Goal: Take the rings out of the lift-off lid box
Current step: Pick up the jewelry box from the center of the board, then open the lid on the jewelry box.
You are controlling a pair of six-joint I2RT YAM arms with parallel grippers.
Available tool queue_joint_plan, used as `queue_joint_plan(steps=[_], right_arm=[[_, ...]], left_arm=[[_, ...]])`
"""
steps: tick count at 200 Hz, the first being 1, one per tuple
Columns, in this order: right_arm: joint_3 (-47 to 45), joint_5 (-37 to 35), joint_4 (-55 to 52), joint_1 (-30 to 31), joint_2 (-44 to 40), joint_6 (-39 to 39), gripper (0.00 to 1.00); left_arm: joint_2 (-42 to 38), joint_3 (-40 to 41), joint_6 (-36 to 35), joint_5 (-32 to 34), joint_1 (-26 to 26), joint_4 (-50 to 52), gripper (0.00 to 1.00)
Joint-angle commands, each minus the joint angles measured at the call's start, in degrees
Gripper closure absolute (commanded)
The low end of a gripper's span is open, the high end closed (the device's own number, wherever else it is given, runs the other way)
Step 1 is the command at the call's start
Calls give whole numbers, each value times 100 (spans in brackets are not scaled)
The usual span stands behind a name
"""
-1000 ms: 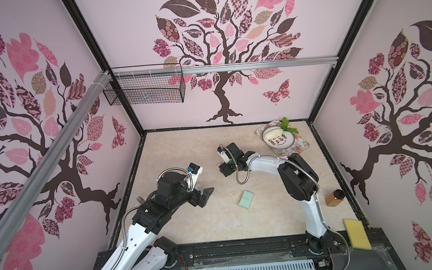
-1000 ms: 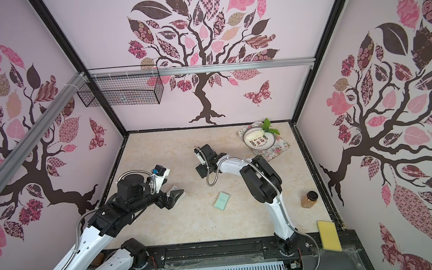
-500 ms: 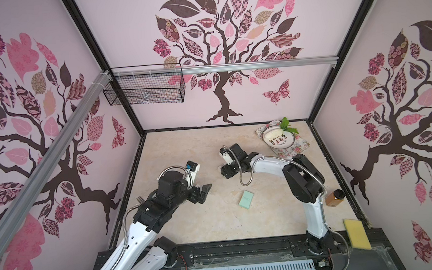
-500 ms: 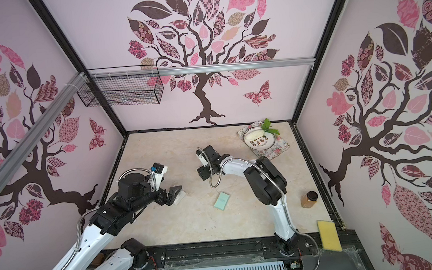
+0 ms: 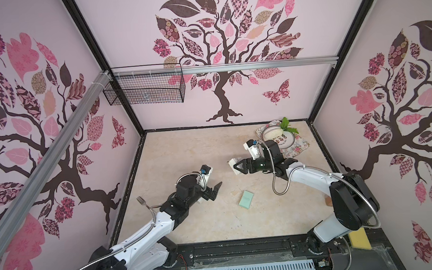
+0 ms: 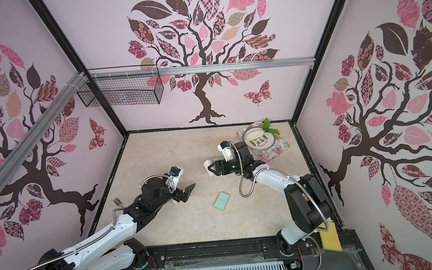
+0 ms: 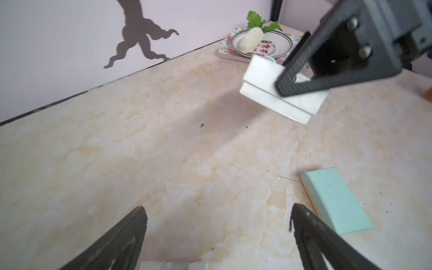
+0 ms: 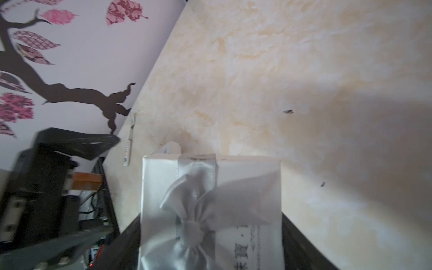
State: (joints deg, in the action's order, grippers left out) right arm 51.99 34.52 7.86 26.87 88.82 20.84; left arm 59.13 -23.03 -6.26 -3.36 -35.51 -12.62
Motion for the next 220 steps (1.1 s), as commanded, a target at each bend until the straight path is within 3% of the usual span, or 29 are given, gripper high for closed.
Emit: queue_joint_plan(steps=[1,23,56,95,159,220], right_arm=[[-125,785,542,-103,-375,559,29],[-321,1111,745,-112,-542,833,29],[-766,1547,1494,-119,-672,1466,28],[-1045,1914,2263,-113,-552,2100,29],[-1108,2055,2565,-113,-388,2363,29],[-1162,2083,2713,-117,-306,2451,29]], left_arm=[[276,498,-909,-474,-66,-2087,2],[493,771,-1093,-938,-74,-2978,2],[814,730,-1319,-1592,-93,-3408,2],[1348,582,-1325,-1923,-97,-3968,2],[1965,408,-929,-2073,-174,-4798,2],[2198,236,-851,-1757,-237,-5075,3]])
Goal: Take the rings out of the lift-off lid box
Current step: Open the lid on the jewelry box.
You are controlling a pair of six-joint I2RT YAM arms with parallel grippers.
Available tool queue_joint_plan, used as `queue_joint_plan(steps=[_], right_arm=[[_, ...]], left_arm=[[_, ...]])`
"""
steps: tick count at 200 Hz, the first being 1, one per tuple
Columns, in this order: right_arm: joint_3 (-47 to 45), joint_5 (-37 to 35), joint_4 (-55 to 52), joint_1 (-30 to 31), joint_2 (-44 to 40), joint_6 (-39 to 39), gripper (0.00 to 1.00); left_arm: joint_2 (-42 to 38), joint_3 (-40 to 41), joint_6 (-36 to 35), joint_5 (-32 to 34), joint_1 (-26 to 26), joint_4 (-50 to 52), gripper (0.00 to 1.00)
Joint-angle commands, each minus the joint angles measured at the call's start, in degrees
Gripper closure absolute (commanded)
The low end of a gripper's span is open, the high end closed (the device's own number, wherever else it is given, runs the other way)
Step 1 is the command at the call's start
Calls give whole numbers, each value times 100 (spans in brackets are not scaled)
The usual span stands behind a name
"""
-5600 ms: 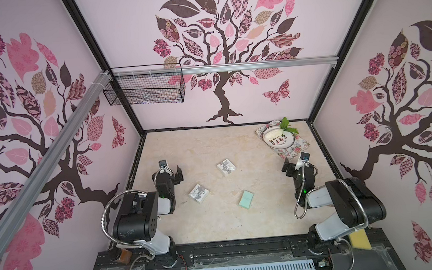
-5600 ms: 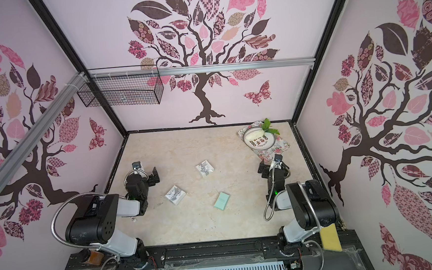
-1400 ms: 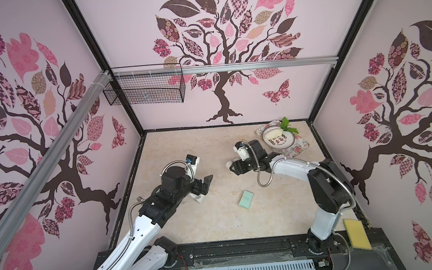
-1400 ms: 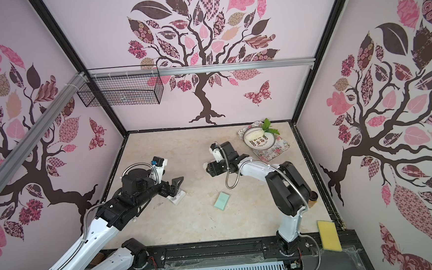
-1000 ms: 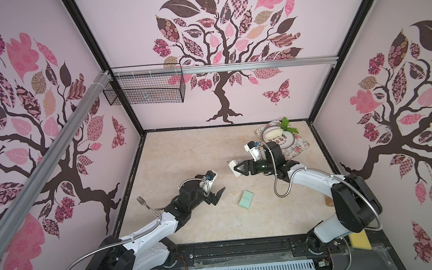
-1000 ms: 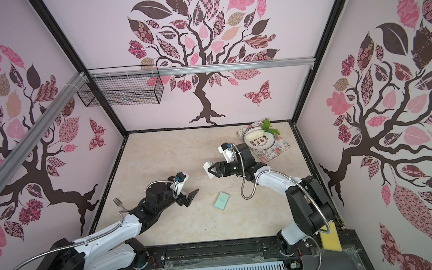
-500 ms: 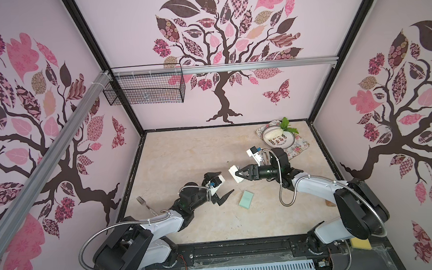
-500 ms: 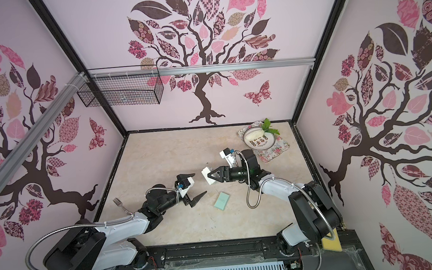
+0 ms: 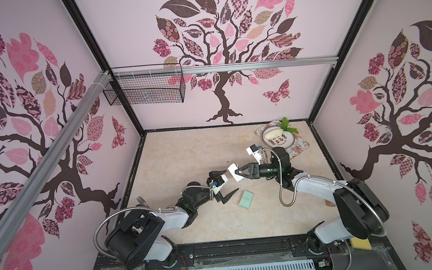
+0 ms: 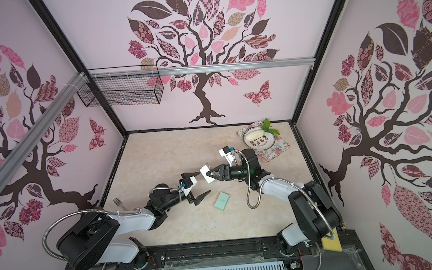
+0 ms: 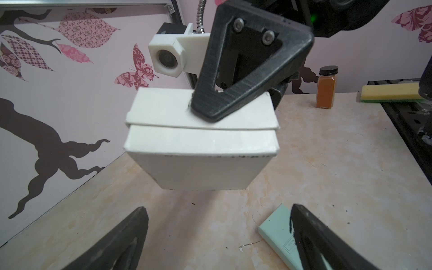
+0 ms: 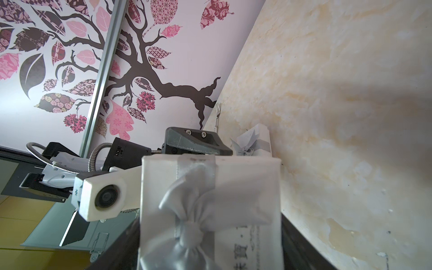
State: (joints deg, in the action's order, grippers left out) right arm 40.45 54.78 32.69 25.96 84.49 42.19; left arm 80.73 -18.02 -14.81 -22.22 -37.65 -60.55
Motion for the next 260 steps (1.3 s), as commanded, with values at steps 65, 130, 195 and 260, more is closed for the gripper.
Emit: queue_joint_plan(steps=[65,130,195,260], right_arm=[[-81,217,853,-23,393,667,29],[-78,285,923,-20,397,718,29],[-123,298,1071,-12,448,814,29],[-161,338,1169,-3,481,858,29]], left_arm=[[29,-448,5,204,-31,-112,4],[75,-411,26,252,-32,-97,18],[118,-446,26,214,-32,-175,17],[180,-478,58,161,-33,-261,18]])
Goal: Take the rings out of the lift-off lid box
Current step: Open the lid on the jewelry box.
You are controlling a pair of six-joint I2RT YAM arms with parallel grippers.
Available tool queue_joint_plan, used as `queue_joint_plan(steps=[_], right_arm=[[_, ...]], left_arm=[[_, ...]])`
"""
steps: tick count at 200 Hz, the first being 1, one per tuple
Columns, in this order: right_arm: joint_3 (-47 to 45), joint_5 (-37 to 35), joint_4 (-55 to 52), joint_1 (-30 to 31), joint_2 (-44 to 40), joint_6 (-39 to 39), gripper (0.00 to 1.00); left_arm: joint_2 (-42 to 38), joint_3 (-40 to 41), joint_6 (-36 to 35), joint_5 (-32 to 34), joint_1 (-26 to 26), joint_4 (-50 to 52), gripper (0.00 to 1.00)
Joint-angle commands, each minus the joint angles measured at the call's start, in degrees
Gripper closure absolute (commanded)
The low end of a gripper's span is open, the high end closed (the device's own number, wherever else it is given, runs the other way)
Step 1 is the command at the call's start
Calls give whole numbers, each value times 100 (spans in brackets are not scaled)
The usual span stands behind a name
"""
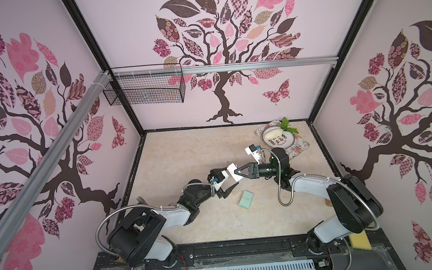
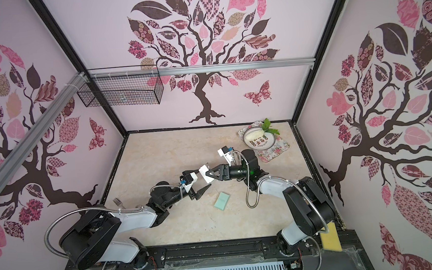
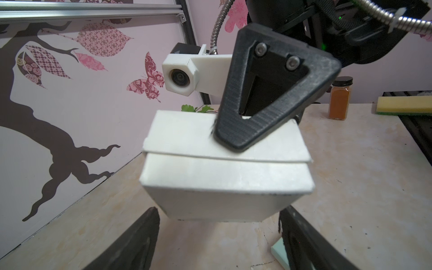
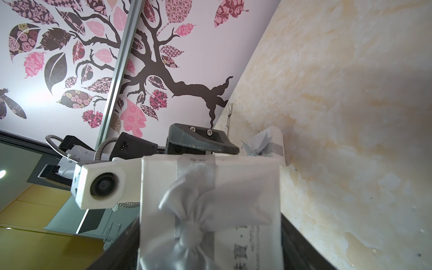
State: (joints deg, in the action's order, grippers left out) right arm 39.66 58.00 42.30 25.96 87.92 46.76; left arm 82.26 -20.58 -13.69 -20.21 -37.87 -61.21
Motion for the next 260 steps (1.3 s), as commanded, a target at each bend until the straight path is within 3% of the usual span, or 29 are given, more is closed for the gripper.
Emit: queue_joint_plan(steps=[1,76,148,260], right_arm=[[-82,22,208,-3,138,403,29],[-95,23,260,76,256,420,30],[-111,39,383,76,270,525,30],[-75,-34,245,65,116,468,25]], left_arm=[[31,-225,-54,-42,-15,-197,18],[36,-256,-26,-126,-12,-249,18],[16,-221,-10,-141,-19,-229,31],[-90,-109,60,15,-19,-229,37]])
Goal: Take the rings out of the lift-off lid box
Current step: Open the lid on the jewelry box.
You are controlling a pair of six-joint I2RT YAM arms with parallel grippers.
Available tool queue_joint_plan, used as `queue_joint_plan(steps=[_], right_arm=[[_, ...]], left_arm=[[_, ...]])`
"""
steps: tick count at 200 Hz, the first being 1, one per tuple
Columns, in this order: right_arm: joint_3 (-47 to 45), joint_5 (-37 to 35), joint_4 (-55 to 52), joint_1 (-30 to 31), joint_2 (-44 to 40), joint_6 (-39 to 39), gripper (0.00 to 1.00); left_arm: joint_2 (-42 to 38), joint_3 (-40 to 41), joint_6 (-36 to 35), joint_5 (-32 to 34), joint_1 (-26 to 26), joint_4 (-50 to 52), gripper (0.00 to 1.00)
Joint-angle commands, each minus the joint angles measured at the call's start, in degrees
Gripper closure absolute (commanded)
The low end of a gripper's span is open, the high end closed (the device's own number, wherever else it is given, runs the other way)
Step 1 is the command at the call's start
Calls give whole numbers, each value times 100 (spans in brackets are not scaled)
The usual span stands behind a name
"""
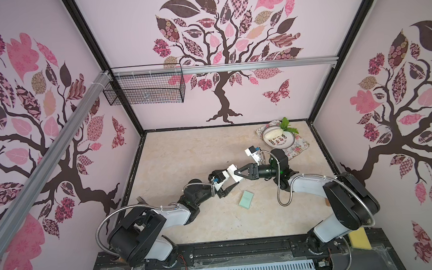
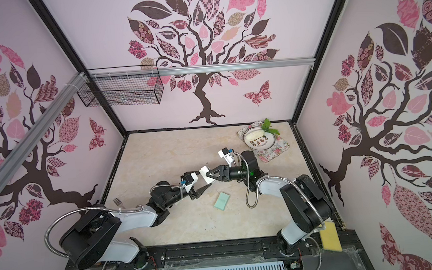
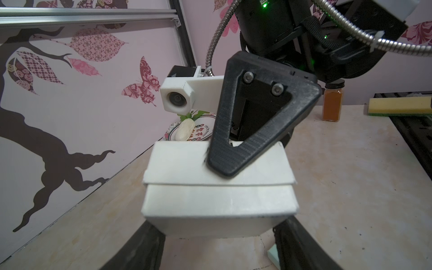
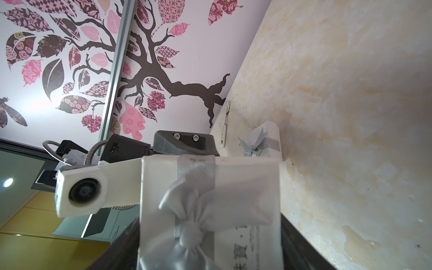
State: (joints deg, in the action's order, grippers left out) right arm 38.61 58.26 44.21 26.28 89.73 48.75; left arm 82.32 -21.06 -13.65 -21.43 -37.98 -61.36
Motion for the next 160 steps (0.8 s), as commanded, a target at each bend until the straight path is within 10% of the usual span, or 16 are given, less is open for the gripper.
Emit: queue_joint_plan(steps=[1,160], right_arm=[[31,-60,45,34,-68,268,25],[201,-51,-341,-163,-347,83,22]], left_arm=[[-95,-63,56,138,-8,-212,37],[-326,146,22,302,-8,-114,41]])
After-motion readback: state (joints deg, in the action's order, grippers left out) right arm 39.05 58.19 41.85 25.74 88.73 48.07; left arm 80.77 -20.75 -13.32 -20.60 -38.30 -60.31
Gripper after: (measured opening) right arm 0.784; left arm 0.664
